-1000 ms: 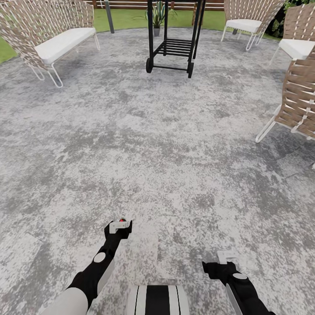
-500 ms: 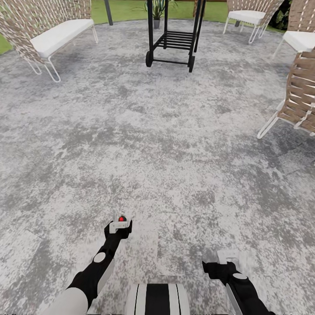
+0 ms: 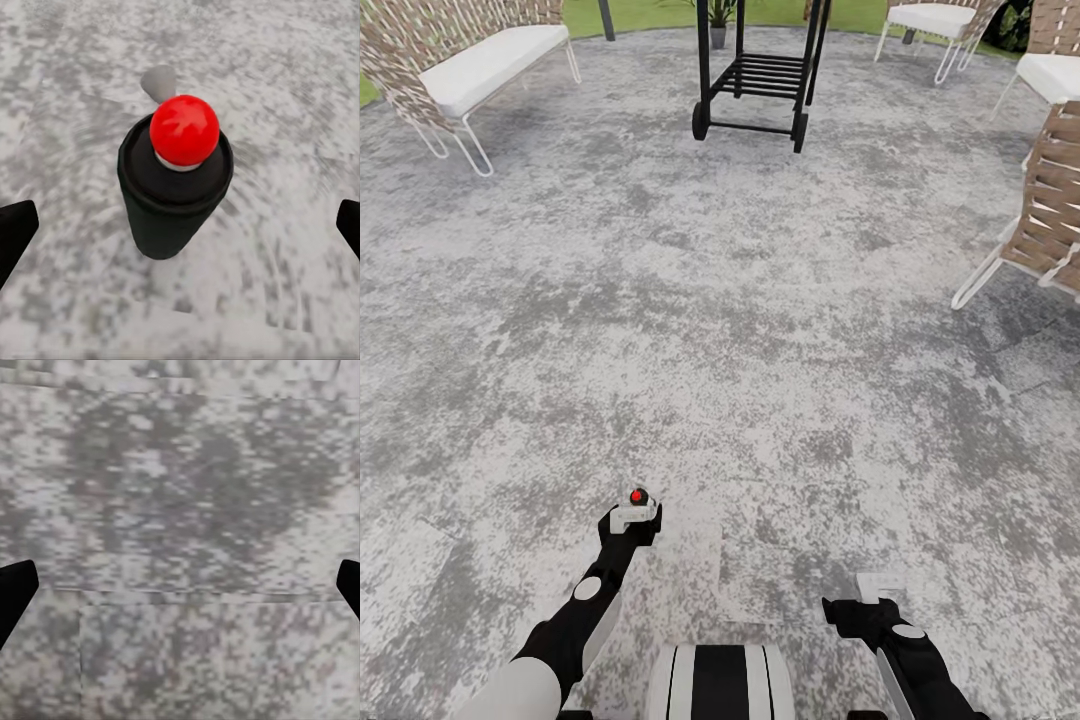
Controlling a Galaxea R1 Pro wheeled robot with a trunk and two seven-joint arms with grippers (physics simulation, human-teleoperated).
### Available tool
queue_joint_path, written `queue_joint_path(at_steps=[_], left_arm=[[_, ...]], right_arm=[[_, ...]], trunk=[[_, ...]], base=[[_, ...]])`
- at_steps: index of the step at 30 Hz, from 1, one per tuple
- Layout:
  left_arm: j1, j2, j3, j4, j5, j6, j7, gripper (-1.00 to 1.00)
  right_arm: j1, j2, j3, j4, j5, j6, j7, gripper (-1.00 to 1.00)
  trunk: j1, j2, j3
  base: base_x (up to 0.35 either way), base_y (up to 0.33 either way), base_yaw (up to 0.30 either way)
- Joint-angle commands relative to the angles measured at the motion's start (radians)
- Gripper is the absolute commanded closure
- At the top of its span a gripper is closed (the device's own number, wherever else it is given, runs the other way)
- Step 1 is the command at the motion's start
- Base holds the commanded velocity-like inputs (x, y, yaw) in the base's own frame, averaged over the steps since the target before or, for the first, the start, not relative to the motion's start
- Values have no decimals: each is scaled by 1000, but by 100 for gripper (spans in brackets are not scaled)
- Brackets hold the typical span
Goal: Pick up the pesticide atomizer in the garden and spray insectifuge to fully cover both potted plants in the garden.
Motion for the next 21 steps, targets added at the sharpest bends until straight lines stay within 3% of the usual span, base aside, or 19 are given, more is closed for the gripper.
queue_joint_path(at_steps=[1, 21], left_arm=[[-1, 1, -5, 1, 9, -3, 2, -100], [-1, 1, -6, 1, 9, -3, 2, -100]], right_arm=[[0, 0, 0, -1, 1, 5, 0, -100], [0, 0, 0, -1, 1, 5, 0, -100]], trunk=[[0, 0, -1], [0, 0, -1]], base=[[0, 0, 0], [27, 0, 0]])
